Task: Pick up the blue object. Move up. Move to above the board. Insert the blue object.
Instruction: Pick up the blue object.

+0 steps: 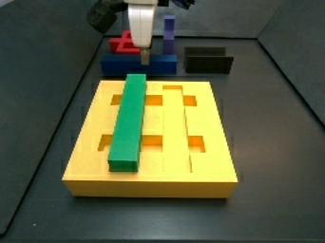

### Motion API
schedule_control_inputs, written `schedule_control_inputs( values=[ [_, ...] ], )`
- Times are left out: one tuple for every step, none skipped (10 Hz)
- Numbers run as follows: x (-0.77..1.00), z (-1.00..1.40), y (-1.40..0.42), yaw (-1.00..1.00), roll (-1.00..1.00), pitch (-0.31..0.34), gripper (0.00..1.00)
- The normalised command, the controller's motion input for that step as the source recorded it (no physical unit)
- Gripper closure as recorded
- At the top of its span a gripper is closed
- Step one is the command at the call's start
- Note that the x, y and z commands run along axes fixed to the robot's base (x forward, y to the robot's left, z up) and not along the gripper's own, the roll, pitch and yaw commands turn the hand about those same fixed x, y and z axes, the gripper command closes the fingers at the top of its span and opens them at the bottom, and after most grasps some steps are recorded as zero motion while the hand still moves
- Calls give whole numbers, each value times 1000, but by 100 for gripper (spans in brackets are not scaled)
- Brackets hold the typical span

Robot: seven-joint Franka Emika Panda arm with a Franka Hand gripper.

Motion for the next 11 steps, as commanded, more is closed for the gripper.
schedule_control_inputs(
  values=[
    [0,-274,-146,0,-47,-93,0],
    [0,-237,-157,0,-37,-66,0],
    [0,-169,-86,0,-30,-36,0],
    [-134,-54,-63,0,-26,-39,0],
    [-146,-97,-17,0,-9,-57,0],
    [-211,-71,0,0,-13,-49,0],
    [-331,-43,0,0,-19,-77,0],
    [-309,-43,0,0,-16,-103,0],
    [-83,-40,0,0,-39,-83,0],
    [0,-43,0,6,-19,-51,0],
    [120,-103,-14,37,0,-11,0]
  ],
)
